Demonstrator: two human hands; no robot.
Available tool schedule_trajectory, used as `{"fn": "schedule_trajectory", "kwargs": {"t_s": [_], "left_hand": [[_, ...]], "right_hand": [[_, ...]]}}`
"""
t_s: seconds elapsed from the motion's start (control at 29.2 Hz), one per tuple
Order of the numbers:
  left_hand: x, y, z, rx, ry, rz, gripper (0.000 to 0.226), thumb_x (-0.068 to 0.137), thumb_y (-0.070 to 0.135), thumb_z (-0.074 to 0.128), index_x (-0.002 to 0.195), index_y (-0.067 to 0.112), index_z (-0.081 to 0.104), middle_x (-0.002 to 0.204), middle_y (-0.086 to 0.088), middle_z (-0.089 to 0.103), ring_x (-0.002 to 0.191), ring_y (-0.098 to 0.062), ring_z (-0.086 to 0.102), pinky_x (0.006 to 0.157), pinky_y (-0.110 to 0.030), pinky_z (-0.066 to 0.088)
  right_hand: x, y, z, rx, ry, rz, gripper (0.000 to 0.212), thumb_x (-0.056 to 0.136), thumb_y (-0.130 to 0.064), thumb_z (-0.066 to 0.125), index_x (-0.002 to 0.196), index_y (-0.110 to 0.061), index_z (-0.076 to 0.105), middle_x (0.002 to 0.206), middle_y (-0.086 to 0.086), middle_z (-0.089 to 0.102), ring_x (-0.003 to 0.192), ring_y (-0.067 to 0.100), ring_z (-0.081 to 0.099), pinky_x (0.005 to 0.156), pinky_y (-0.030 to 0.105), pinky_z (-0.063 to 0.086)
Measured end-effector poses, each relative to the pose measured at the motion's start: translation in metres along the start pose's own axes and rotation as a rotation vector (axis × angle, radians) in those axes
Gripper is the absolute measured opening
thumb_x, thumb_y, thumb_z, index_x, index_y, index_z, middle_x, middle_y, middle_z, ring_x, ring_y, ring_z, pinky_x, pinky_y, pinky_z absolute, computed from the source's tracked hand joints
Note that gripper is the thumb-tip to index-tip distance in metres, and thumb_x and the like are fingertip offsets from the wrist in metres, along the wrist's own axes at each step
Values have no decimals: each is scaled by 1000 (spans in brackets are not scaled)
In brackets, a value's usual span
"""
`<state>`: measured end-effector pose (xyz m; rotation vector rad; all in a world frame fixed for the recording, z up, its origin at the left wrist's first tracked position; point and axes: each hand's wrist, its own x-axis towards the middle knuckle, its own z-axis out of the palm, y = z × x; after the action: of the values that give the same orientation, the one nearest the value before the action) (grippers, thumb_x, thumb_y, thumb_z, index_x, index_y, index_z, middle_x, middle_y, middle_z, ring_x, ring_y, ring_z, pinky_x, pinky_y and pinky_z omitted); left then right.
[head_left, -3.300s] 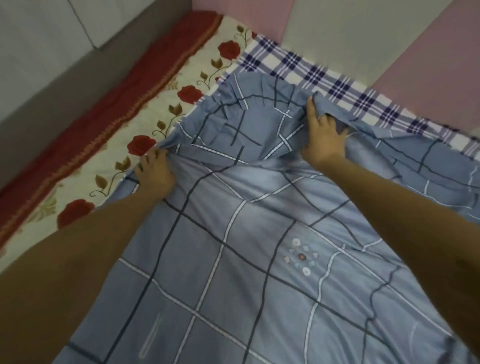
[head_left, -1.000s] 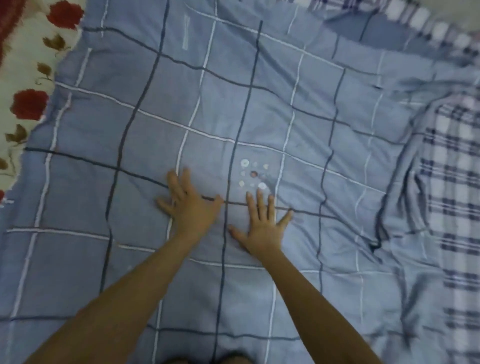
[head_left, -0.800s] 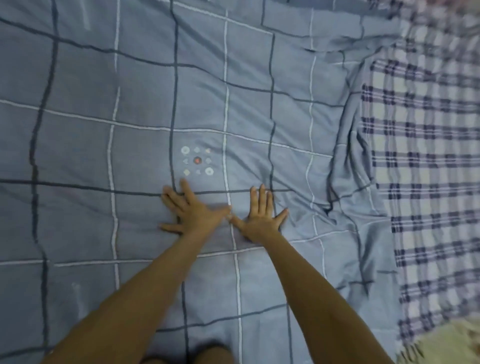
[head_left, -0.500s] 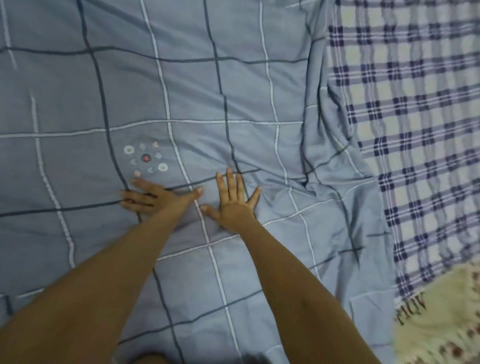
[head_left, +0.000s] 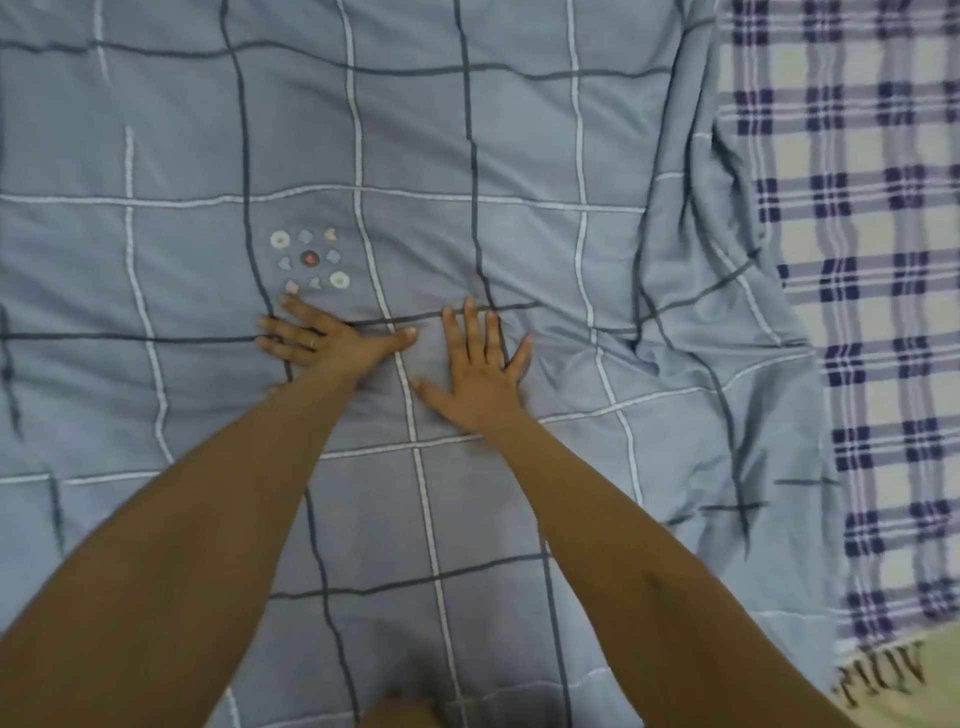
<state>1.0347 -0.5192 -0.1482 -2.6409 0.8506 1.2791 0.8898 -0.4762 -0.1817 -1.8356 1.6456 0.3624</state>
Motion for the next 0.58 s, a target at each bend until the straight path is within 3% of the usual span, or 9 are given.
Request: {"fn": "schedule_trajectory", "kwargs": {"t_s": [0.17, 0.24, 0.41, 0.58], "left_hand": [[-1, -12, 18, 12, 149, 83, 159, 30, 89, 57, 146, 16, -23, 154, -13, -25, 142, -32, -21, 104, -71, -7], [1, -18, 27, 54, 172, 134, 157, 31, 91, 56, 146, 19, -23, 154, -10, -24, 143, -27, -19, 103, -72, -7], [5, -25, 31, 12, 244, 199, 155, 31, 87, 60, 147, 21, -19, 156, -9, -21, 144, -26, -16, 104, -70, -6], [8, -34, 27, 74, 233, 265, 134, 56, 78, 63, 149, 18, -12, 157, -10, -15, 145, -26, -12, 111, -62, -5]], "right_hand": [[-54, 41, 42, -34, 251, -125, 76, 88, -62, 33, 152, -27, 11, 160, -1, 5, 147, 18, 3, 118, 44, -6], [-96, 75, 69, -32, 309, -31, 73, 89, -59, 33, 152, -27, 15, 159, -1, 10, 146, 20, 8, 119, 40, 0], [-144, 115, 109, -113, 463, 66, 73, 87, -53, 36, 150, -21, 21, 157, 4, 20, 142, 27, 19, 117, 42, 5], [-139, 118, 116, -111, 532, 36, 71, 85, -50, 36, 148, -20, 27, 155, 6, 27, 142, 24, 20, 115, 46, 10]]}}
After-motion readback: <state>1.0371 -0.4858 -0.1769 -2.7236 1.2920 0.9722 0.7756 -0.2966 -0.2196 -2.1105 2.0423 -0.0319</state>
